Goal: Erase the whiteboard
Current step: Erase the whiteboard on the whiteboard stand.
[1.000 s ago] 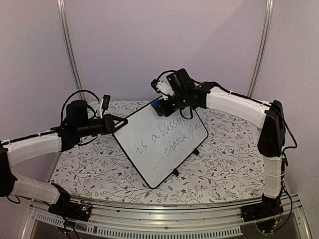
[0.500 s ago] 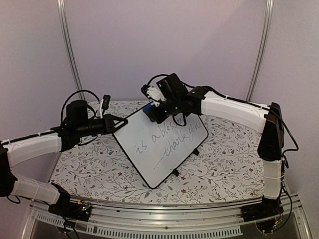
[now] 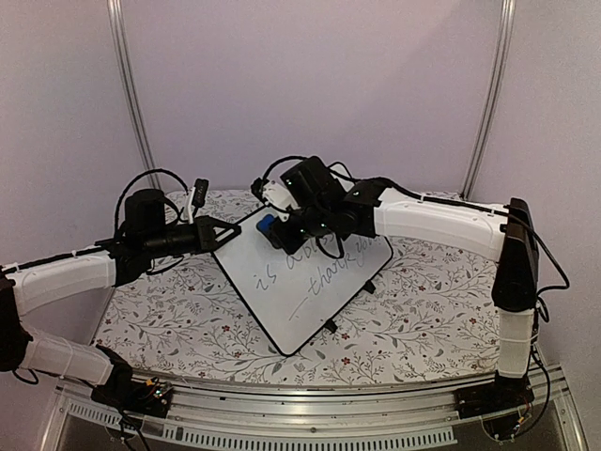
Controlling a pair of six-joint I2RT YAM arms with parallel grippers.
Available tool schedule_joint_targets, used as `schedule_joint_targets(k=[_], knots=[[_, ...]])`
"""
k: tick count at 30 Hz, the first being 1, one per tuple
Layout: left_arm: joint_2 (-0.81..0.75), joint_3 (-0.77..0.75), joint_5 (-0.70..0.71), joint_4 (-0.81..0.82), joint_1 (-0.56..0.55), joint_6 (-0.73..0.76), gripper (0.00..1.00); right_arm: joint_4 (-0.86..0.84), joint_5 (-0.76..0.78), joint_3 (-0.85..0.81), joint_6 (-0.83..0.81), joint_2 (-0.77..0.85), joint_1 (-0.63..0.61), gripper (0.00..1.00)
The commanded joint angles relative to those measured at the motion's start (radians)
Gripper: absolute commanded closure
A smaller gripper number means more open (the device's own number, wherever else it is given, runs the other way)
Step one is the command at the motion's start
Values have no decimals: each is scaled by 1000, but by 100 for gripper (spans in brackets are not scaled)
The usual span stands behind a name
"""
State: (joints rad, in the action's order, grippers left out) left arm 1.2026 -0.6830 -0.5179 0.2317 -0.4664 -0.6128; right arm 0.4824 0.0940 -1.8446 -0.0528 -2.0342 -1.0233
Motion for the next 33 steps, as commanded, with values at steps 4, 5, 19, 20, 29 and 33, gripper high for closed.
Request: schedule_joint_targets(k=[4, 5, 19, 20, 29, 33], knots=[[-22, -32, -185, 88, -63, 71, 100, 50, -54, 33, -9, -44, -34, 100], [-22, -32, -183, 87, -63, 71, 100, 51, -58, 26, -12, -48, -38, 100], [-22, -32, -182, 84, -63, 73, 100, 42, -84, 19, -68, -62, -107, 100], [-23, -32, -182, 84, -63, 74, 100, 42, -84, 22, -68, -59, -107, 100], [-30, -32, -171, 78, -63, 77, 100, 43, -74, 72, -60, 39, -106, 100], [-35, -33, -140, 64, -63, 83, 100, 65, -71, 78, -21, 42, -108, 100]])
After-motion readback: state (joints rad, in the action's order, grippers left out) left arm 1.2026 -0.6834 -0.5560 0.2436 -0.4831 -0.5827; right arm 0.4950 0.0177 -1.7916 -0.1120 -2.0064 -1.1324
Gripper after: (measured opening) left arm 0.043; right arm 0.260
